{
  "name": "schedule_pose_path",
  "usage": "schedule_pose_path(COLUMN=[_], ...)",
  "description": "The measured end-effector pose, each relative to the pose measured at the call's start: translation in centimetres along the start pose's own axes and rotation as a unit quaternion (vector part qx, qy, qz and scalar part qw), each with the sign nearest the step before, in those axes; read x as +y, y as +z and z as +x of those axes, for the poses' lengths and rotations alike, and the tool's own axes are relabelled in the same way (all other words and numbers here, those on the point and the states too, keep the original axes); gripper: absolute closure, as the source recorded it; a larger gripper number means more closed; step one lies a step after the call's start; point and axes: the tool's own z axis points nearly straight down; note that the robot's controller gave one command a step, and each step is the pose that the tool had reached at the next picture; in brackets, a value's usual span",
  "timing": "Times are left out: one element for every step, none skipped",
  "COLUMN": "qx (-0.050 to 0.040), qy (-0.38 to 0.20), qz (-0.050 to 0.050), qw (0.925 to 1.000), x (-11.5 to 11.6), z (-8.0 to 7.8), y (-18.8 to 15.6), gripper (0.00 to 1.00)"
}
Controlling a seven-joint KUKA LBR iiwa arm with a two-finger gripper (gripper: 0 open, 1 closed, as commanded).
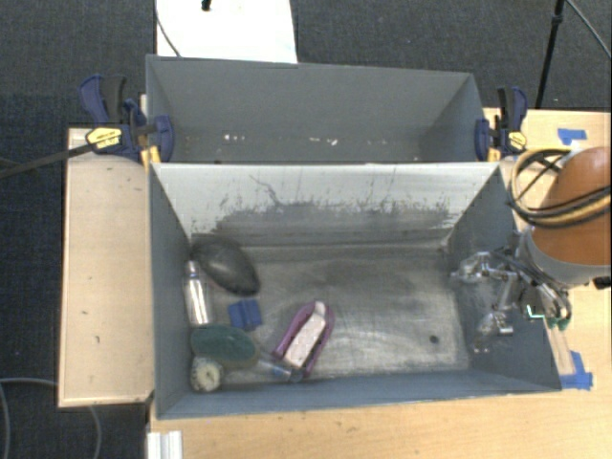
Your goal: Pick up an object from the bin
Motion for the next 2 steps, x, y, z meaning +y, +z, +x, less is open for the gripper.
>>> schedule_pose_path(qx=[-0.0050,-0.0021], qy=[0.076,0.014], qz=[-0.001,-0.002], qw=[0.9971,0.9999], x=[6.6,19.3], z=[-5.5,-2.2], y=[0.6,0.6], gripper=[0.00,0.00])
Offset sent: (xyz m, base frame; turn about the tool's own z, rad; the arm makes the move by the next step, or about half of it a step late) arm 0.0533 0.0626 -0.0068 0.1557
